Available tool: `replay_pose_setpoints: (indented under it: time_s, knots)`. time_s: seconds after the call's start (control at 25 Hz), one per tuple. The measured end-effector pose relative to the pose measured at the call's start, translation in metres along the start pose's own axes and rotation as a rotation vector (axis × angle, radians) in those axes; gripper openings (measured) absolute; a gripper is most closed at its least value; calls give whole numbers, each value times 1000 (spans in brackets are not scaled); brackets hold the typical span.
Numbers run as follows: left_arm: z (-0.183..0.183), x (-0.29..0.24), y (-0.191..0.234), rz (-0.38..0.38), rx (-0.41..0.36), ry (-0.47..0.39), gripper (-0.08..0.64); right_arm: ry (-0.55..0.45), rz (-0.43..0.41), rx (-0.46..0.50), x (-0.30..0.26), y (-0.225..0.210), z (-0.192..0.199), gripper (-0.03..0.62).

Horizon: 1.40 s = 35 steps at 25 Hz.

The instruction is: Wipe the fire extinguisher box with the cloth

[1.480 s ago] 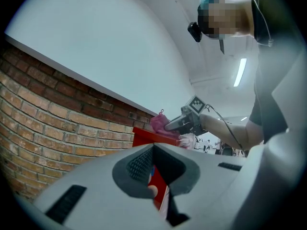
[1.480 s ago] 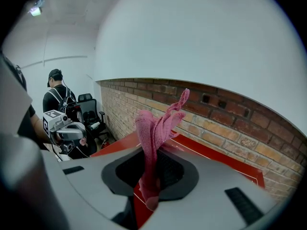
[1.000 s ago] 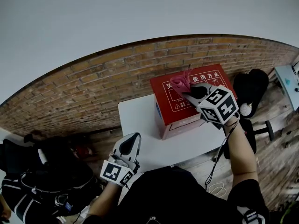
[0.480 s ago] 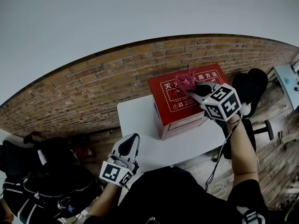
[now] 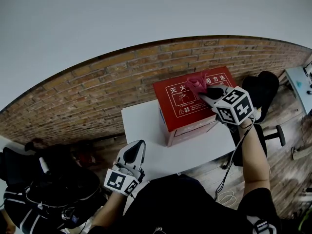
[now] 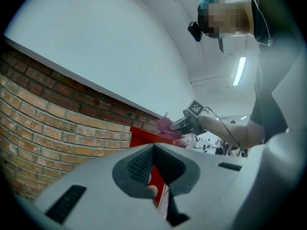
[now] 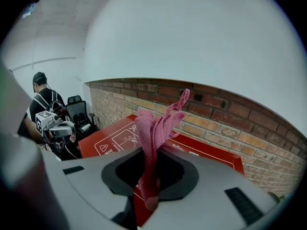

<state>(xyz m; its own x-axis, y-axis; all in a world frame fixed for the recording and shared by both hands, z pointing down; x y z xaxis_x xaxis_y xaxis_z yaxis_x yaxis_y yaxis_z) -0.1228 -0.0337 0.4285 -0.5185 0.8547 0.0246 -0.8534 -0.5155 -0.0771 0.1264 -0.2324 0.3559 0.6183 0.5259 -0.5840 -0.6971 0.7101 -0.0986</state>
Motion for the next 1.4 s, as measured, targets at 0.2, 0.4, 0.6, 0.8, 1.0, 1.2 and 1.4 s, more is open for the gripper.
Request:
replay_pose_setpoints:
  time_s: [0.2, 0.4, 0.6, 0.8, 1.0, 1.2, 1.4]
  knots:
    - [3, -1, -3, 5, 3, 8, 34, -2, 15, -4, 3, -9, 1, 74]
    - [0, -2, -4, 2, -1, 1, 34, -3, 38, -14, 8, -23, 2, 74]
    - [1, -4, -5, 0, -4, 0, 34, -7, 52, -29, 12, -35, 2, 74]
    - [3, -6, -7, 4, 0, 15, 34, -7, 72, -37, 15, -48, 4, 74]
    - [3, -9, -8, -1, 2, 14, 34, -7, 93, -47, 20, -61, 5, 74]
    - [2, -12, -10, -5, 3, 7, 34, -9, 114, -64, 25, -76, 8, 74]
    - [3, -14, -12, -4, 4, 9, 34, -12, 132, -80, 29, -88, 10, 74]
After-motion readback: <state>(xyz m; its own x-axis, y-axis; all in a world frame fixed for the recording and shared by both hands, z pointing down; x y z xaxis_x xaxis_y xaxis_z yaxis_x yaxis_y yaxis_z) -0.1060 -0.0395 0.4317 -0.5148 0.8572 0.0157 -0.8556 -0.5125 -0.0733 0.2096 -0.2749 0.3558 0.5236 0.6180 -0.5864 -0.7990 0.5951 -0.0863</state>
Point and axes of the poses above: the fingertips, and each gripper's own axes: x backward along the fingers, y to its left, z out of its underside, the point moved 5 cm from there along x, backward along the fingers, and after that the axes turned 15 degrees about -x, right-handed, at the moved point
